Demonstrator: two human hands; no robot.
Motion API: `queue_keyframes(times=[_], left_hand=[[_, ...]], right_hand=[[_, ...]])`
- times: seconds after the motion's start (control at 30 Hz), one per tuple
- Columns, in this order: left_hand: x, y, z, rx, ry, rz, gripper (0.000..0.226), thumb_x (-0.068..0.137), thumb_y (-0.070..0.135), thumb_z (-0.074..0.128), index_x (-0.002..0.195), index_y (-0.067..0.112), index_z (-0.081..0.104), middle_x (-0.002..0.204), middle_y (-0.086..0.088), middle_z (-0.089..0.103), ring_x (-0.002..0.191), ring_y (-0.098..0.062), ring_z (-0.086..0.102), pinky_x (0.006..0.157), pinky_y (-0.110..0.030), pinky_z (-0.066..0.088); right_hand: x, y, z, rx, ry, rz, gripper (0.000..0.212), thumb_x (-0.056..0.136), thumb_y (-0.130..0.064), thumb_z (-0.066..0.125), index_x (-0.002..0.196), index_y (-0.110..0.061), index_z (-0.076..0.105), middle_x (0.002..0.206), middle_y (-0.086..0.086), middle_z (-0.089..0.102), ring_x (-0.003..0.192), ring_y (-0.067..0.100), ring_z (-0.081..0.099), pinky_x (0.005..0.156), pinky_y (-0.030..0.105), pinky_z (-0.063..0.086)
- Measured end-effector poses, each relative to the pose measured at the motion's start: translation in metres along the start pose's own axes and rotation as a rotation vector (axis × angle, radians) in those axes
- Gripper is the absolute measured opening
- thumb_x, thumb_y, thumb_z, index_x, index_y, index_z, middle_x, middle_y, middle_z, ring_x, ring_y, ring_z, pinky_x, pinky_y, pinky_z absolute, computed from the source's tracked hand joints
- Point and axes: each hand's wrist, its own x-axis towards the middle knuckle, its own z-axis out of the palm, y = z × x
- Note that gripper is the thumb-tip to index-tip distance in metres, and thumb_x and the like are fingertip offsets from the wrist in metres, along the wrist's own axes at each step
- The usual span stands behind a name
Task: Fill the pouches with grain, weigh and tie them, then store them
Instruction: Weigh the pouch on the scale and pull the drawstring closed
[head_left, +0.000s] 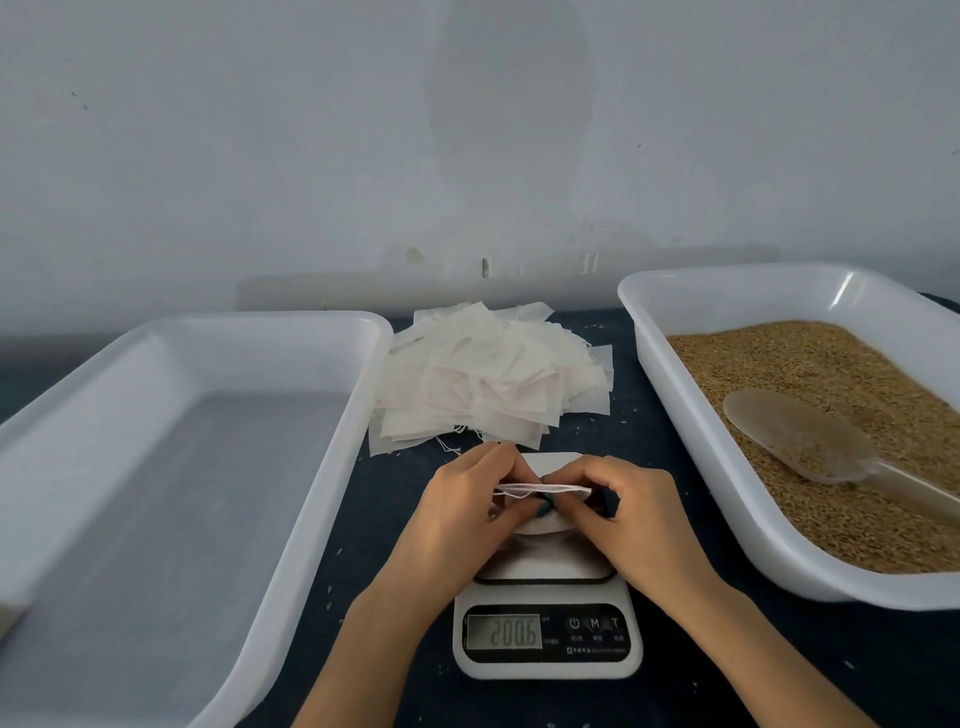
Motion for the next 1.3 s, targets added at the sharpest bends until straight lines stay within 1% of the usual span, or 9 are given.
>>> queue_keyframes(times=[0.2, 0.33, 0.47, 0.6, 0.8, 0.97, 1.3], left_hand=[[-0.0001, -0.0009, -0.0001, 0.007, 0.001, -0.001, 0.012, 0.086, 0.018, 0.075, 0.086, 0.022, 0.063, 0.086, 0.016, 0.059, 0.083, -0.009, 0.058, 0.065, -0.013, 0.045], [0.0002, -0.0014, 0.0002, 0.0, 0.002, 0.0, 0.012, 0.086, 0.018, 0.075, 0.086, 0.021, 0.064, 0.087, 0.015, 0.059, 0.083, -0.01, 0.058, 0.065, -0.014, 0.045], [0.0, -0.0014, -0.0001, 0.006, 0.004, 0.012, 0.012, 0.085, 0.019, 0.075, 0.087, 0.022, 0.064, 0.087, 0.015, 0.059, 0.084, -0.009, 0.059, 0.066, -0.017, 0.047], [-0.0004, -0.0018, 0.0, 0.015, 0.008, 0.016, 0.012, 0.085, 0.019, 0.075, 0.087, 0.023, 0.064, 0.087, 0.016, 0.059, 0.084, -0.009, 0.058, 0.066, -0.021, 0.048], [-0.0001, -0.0022, 0.0008, 0.017, 0.015, 0.02, 0.014, 0.085, 0.019, 0.075, 0.086, 0.025, 0.062, 0.088, 0.015, 0.058, 0.083, -0.01, 0.058, 0.066, -0.021, 0.047], [-0.0003, -0.0024, 0.0008, 0.022, 0.018, 0.028, 0.014, 0.085, 0.019, 0.076, 0.086, 0.023, 0.063, 0.088, 0.015, 0.058, 0.083, -0.011, 0.058, 0.066, -0.024, 0.048], [-0.0002, -0.0024, 0.0006, 0.034, 0.018, 0.044, 0.013, 0.085, 0.018, 0.076, 0.087, 0.021, 0.064, 0.088, 0.014, 0.059, 0.084, -0.011, 0.059, 0.069, -0.028, 0.049]], right_hand=[[0.0001, 0.0004, -0.0003, 0.003, -0.003, 0.003, 0.022, 0.085, -0.012, 0.075, 0.09, -0.033, 0.078, 0.083, -0.016, 0.072, 0.082, 0.004, 0.066, 0.071, 0.017, 0.05], [0.0005, 0.0009, -0.0004, -0.005, -0.003, -0.005, 0.021, 0.085, -0.014, 0.075, 0.09, -0.033, 0.078, 0.083, -0.015, 0.072, 0.082, 0.005, 0.066, 0.07, 0.016, 0.05], [0.0005, 0.0014, -0.0003, -0.012, -0.002, -0.004, 0.02, 0.085, -0.015, 0.075, 0.089, -0.035, 0.077, 0.082, -0.015, 0.071, 0.082, 0.006, 0.065, 0.07, 0.015, 0.049], [0.0002, 0.002, -0.0004, -0.014, 0.008, -0.008, 0.021, 0.084, -0.014, 0.076, 0.089, -0.035, 0.077, 0.081, -0.015, 0.07, 0.081, 0.004, 0.064, 0.068, 0.01, 0.046], [0.0001, 0.0024, -0.0001, -0.012, 0.01, -0.009, 0.021, 0.084, -0.013, 0.076, 0.091, -0.033, 0.078, 0.082, -0.015, 0.069, 0.081, 0.005, 0.065, 0.069, 0.011, 0.047], [0.0005, 0.0026, -0.0001, -0.023, 0.007, -0.006, 0.019, 0.085, -0.015, 0.076, 0.091, -0.033, 0.078, 0.081, -0.015, 0.069, 0.081, 0.005, 0.064, 0.068, 0.01, 0.046], [0.0002, 0.0007, -0.0007, -0.019, 0.008, -0.005, 0.02, 0.084, -0.016, 0.077, 0.09, -0.034, 0.078, 0.081, -0.015, 0.069, 0.081, 0.003, 0.064, 0.068, 0.008, 0.045]])
